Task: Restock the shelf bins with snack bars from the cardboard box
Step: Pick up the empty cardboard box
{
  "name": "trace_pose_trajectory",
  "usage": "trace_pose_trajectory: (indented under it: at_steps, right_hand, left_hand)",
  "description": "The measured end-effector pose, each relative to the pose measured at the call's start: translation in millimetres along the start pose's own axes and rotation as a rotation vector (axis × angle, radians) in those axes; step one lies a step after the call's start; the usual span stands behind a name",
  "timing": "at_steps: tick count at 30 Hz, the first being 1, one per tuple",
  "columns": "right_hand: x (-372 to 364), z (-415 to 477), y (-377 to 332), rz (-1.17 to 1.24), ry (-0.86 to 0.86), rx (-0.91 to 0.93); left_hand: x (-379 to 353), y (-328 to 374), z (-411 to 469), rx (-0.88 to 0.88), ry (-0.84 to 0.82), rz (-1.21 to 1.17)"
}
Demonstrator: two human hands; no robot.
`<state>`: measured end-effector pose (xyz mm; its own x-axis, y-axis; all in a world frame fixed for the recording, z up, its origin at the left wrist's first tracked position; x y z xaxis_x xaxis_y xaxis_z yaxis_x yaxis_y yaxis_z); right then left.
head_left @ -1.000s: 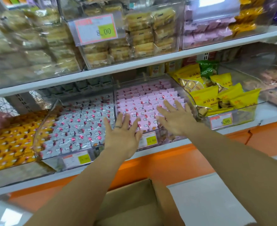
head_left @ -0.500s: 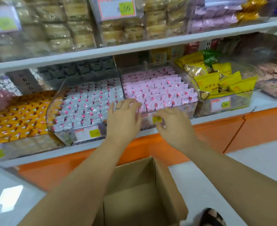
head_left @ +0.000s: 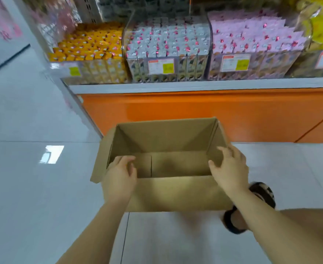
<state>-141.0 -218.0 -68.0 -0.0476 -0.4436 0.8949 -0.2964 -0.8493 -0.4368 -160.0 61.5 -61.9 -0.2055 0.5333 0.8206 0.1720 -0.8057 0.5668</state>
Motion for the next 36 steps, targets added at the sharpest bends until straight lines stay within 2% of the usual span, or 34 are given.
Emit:
trace_pose_trajectory:
  at_steps: [4, 6, 10, 17, 20, 22, 24, 26, 30, 36]
  right_hand:
    - [-20.2, -21.0, 13.5, 0.136, -0.004, -0.179]
    - [-26.6, -22.5, 14.8, 0.215, -0.051, -0.21]
    - [-36.8, -17.7, 5.8, 0.276, -0.143, -0.131]
    - [-61.1, -25.9, -24.7, 0.337, -0.268, 0.002]
    - [-63.8, -23.8, -30.1, 0.425, -0.201, -0.045]
    - [-68.2, -22.5, -31.1, 0.546, -0.155, -0.135]
    - [-74.1, -21.8, -32.5, 0.601, -0.157, -0.25]
    - [-78.7, -22.1, -34.9, 0.603, -0.131, -0.306]
    - [-82.6, -22.2, -40.9, 0.617, -0.02, -0.343]
    - [-89.4, -24.6, -56.3, 0.613, 0.163, -0.36]
  left_hand:
    - [-8.8, -40.2, -19.4, 0.09, -0.075, 0.122]
    - [-12.5, -52.7, -19.4, 0.178, -0.124, 0.161]
    - [-19.7, -66.5, -14.9, 0.247, -0.166, 0.091]
    - [0.1, -97.8, -23.2, 0.373, -0.053, -0.006]
    - [6.6, -100.1, -20.4, 0.399, -0.02, 0.002]
    - [7.2, -98.8, -17.4, 0.416, 0.079, 0.029]
    - [8.6, -100.0, -12.3, 0.468, 0.16, 0.028]
    - [11.1, -104.7, -2.7, 0.547, 0.172, -0.03]
    - [8.8, -112.3, 15.5, 0.664, 0.166, -0.213]
    - [-3.7, -114.0, 31.0, 0.738, 0.299, -0.224]
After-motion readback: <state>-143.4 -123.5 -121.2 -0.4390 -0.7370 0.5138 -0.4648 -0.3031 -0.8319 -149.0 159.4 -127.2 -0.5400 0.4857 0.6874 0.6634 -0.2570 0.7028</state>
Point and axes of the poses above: each hand's wrist, its own z-axis towards the middle knuckle, its own x-axis out of the back of the hand, y = z × x, the point moved 2 cm from there along z, towards the middle knuckle, and after that the axes turned 1 degree about -y, right-handed, at the moved point
